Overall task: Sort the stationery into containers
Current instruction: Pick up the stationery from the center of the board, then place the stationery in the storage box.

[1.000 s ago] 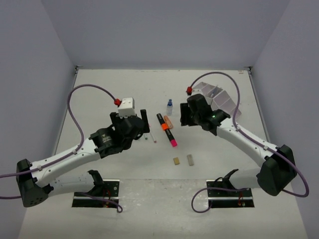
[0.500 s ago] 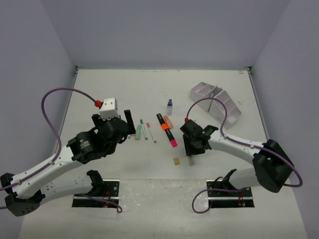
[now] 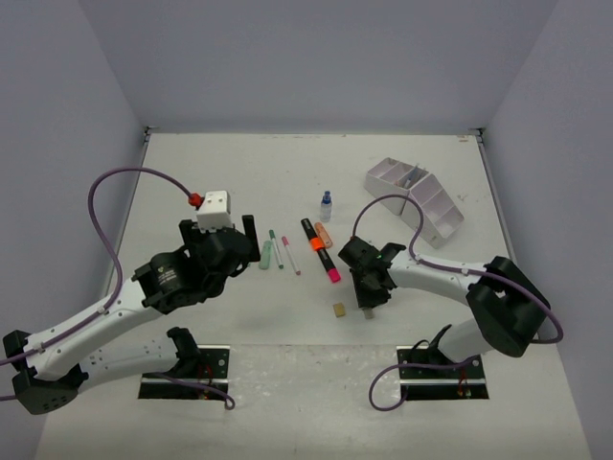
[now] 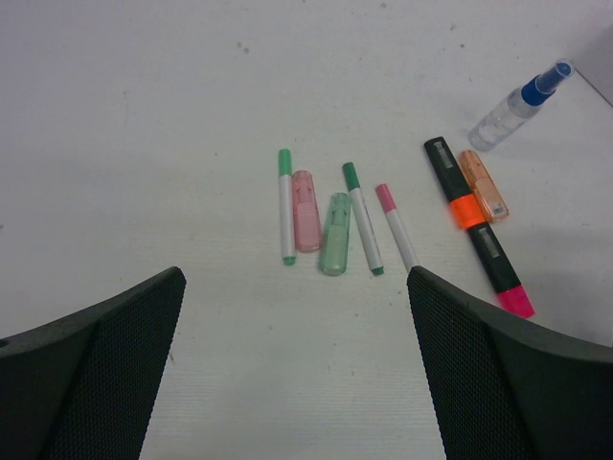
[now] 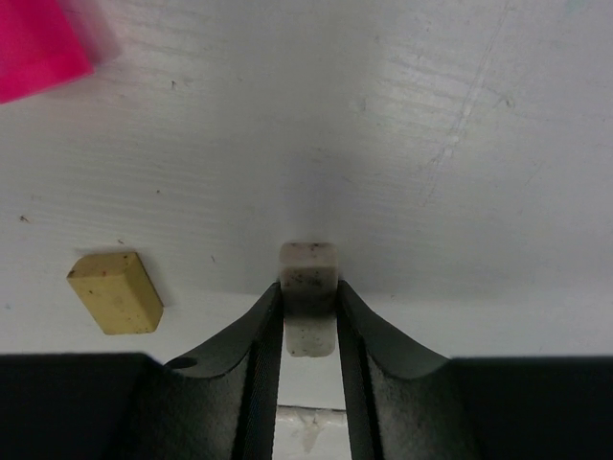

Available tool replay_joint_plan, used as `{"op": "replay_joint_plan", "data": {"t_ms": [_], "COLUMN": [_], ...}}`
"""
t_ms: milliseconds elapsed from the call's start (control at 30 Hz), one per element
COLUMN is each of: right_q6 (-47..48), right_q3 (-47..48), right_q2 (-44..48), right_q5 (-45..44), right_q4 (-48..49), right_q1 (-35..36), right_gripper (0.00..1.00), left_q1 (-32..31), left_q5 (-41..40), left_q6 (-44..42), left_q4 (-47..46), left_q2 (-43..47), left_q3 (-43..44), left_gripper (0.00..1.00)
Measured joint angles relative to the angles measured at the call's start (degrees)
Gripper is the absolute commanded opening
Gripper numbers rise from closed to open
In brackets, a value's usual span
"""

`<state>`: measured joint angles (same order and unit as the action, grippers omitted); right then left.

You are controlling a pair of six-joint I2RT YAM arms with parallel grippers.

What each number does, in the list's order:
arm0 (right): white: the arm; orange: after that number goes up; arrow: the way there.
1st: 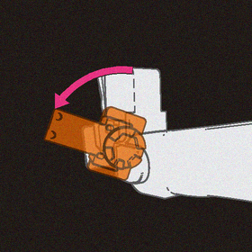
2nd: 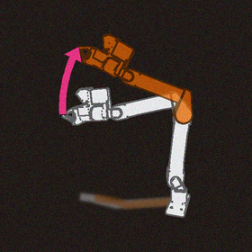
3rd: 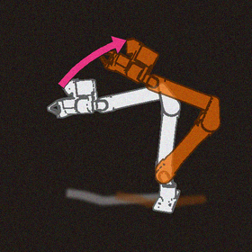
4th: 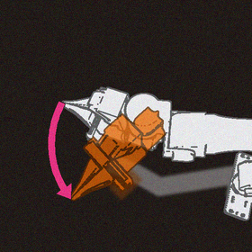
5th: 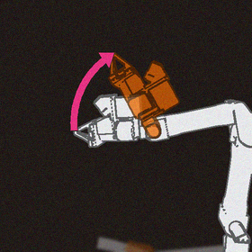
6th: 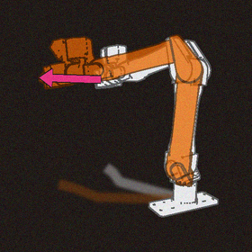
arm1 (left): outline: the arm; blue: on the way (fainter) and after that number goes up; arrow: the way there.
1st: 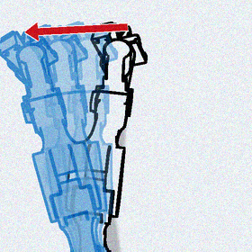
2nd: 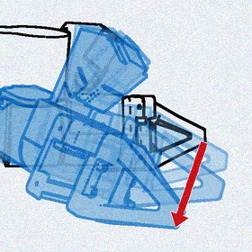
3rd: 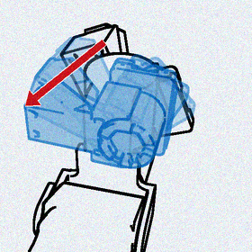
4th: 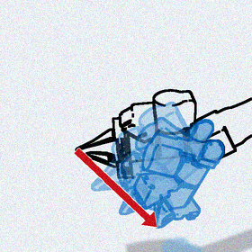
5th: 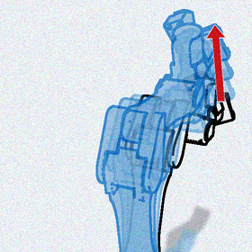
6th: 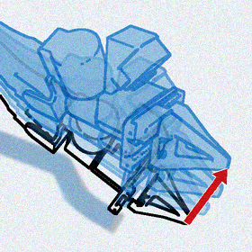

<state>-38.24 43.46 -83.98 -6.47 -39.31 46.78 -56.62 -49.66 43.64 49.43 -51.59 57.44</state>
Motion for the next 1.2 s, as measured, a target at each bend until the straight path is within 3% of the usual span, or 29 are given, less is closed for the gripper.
{"op": "replay_joint_plan", "data": {"t_ms": [133, 400, 733, 1200], "right_q6": [-0.2, 1.1, 6.4, 8.4], "right_q3": [1.0, 4.1, 22.3, 55.4], "right_q2": [-1.1, 1.5, 6.2, -19.0], "right_q5": [0.0, -1.8, -8.2, -17.1], "right_q4": [-0.8, -2.5, 2.6, 7.7], "right_q1": [0.2, -1.8, -24.4, -34.6], "right_gripper": [0.0, 0.0, 0.0, 0.0], "left_q1": [0.0, 0.0, 0.0, 0.0], "left_q5": [0.2, 0.3, 0.2, 0.2], "left_q6": [-0.7, -1.5, -1.5, -1.4], "left_q4": [0.0, -0.2, -0.5, -0.7], "left_q2": [0.4, 0.8, 3.6, 6.1], "left_q3": [-0.1, -1.2, -2.0, -3.9], "left_gripper": [1.0, 1.0, 1.0, 1.0]}}
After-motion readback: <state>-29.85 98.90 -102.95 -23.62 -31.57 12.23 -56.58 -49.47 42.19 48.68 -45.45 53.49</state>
